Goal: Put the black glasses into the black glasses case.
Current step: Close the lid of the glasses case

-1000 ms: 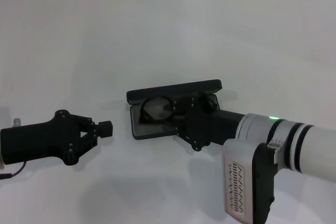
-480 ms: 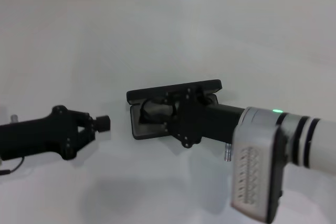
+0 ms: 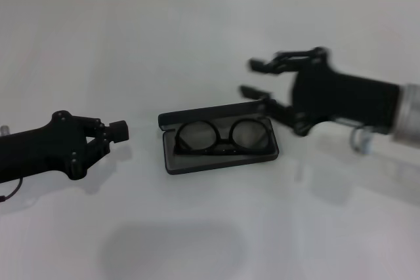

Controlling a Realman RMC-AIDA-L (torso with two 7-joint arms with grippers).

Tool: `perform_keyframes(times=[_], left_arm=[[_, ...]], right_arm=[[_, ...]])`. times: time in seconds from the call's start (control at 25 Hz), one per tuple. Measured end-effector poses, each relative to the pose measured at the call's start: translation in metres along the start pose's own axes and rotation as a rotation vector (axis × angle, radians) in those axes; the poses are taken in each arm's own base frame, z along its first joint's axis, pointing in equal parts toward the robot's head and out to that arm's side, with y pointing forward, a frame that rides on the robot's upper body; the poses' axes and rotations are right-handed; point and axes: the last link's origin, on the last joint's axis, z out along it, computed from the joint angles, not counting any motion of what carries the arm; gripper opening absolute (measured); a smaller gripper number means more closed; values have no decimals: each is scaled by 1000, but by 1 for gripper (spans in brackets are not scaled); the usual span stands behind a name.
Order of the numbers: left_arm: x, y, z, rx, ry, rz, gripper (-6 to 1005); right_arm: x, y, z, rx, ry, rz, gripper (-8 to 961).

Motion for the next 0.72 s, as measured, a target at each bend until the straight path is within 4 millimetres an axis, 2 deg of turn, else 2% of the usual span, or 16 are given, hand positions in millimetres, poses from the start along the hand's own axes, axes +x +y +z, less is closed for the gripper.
perform_keyframes(times=[0.24, 0.4, 0.52, 0.68, 0.72], left_arm=[[1, 1, 2, -15, -6, 9, 16], [3, 0, 5, -21, -5, 16, 16], [2, 1, 10, -44, -23, 19, 16], [3, 2, 16, -62, -34, 25, 17], [4, 2, 19, -67, -33, 28, 17]], right_arm=[[22, -14, -64, 106, -140, 219, 309], [39, -7, -99, 137, -156, 303, 442], [51, 3, -113, 111, -113, 335, 556], [63, 18, -117, 53, -35, 343, 747], [66, 23, -118, 34, -12, 338, 753]])
